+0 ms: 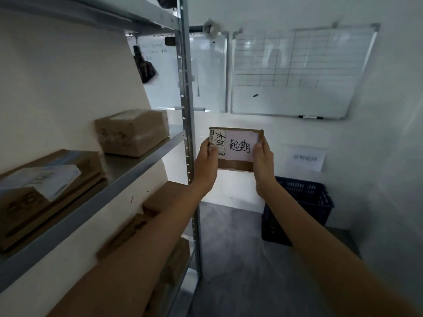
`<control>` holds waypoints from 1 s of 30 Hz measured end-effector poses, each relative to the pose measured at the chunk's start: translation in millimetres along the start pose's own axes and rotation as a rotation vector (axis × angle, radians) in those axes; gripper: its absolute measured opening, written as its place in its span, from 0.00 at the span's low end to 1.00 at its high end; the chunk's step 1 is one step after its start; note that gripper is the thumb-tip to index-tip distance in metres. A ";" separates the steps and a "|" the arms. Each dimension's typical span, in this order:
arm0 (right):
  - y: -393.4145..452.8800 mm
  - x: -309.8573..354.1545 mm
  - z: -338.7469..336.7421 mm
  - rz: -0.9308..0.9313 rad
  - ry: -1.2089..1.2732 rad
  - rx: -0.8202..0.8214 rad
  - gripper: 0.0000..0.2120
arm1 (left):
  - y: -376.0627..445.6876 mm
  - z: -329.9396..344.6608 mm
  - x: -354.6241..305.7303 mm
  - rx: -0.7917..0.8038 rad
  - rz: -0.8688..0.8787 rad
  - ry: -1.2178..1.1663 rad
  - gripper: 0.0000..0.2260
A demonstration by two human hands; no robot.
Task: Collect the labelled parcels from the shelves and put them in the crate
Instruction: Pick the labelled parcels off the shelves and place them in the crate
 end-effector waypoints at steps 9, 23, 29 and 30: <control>138.9 -123.1 -101.9 0.166 -0.057 -0.126 0.19 | 81.9 168.8 107.7 0.136 -0.116 0.064 0.16; 294.1 -290.5 -226.8 0.484 -0.112 -0.163 0.19 | 171.1 366.8 262.5 0.259 -0.371 0.154 0.16; 371.3 -360.0 -247.9 0.574 -0.132 -0.182 0.18 | 233.0 440.9 336.4 0.335 -0.435 0.237 0.16; 385.2 -369.9 -250.6 0.595 -0.131 -0.185 0.18 | 244.6 451.2 347.5 0.335 -0.451 0.240 0.16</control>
Point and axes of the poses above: each hand's wrist, its own y-axis towards the middle knuckle, its own z-axis out of the palm, x = y × z, the point moved 6 cm from there along y, towards the middle knuckle, and after that the axes turned 1 degree about -x, right-handed, at the moved point
